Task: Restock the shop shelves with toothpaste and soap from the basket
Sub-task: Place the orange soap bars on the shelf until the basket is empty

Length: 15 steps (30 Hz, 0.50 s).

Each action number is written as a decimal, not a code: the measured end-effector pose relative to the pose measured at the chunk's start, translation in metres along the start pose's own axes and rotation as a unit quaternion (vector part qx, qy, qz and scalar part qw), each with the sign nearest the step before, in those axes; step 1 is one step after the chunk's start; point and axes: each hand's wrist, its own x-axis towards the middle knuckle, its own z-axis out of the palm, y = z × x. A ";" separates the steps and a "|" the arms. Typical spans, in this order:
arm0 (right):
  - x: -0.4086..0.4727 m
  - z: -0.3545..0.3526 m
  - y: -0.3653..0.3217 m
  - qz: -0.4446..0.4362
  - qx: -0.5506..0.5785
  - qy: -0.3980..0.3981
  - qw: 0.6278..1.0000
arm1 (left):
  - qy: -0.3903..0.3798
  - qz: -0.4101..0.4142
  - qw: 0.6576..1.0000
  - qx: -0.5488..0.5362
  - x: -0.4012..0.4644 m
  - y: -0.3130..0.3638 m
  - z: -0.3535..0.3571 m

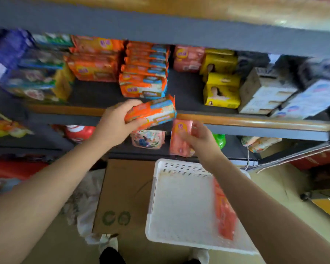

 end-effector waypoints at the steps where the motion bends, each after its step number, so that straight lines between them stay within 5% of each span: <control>1: 0.000 0.005 -0.008 0.006 0.028 0.000 1.000 | -0.006 0.014 1.000 0.021 0.009 -0.001 -0.007; 10: 0.007 -0.004 -0.027 0.060 0.196 0.009 0.979 | 0.014 0.069 0.993 0.097 0.043 -0.017 -0.042; 15: 0.026 -0.001 -0.051 0.014 0.122 0.044 0.992 | -0.007 0.070 0.990 0.123 0.044 -0.026 -0.021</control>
